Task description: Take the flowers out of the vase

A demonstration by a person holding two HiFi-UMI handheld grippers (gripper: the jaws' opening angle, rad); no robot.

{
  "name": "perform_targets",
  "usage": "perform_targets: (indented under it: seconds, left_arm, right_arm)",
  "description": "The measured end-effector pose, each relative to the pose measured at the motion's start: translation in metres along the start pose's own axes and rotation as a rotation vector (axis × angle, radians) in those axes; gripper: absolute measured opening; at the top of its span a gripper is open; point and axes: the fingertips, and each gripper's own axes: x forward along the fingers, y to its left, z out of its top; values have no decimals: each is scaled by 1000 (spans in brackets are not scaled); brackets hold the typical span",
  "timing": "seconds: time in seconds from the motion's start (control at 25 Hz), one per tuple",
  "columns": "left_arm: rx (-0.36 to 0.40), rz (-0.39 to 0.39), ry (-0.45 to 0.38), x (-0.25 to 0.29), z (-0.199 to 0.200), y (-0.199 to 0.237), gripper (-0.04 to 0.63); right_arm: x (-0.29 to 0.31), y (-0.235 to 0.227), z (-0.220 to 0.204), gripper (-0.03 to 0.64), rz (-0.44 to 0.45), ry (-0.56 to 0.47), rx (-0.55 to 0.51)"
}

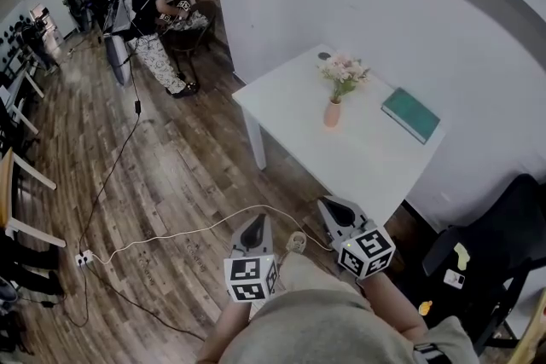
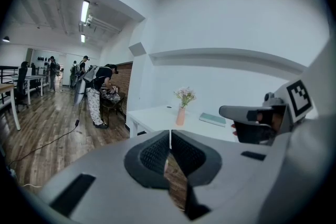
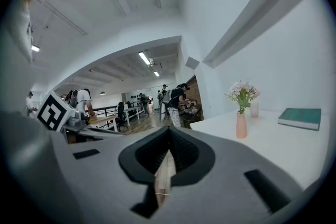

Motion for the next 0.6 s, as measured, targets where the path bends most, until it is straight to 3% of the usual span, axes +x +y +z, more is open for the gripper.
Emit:
perform_targets:
  seconds: [0.6]
  left_arm:
    - [12,8,-5,91,38,36,11]
  right_arm:
    - [78,-68,34,2,-24,-47,-13]
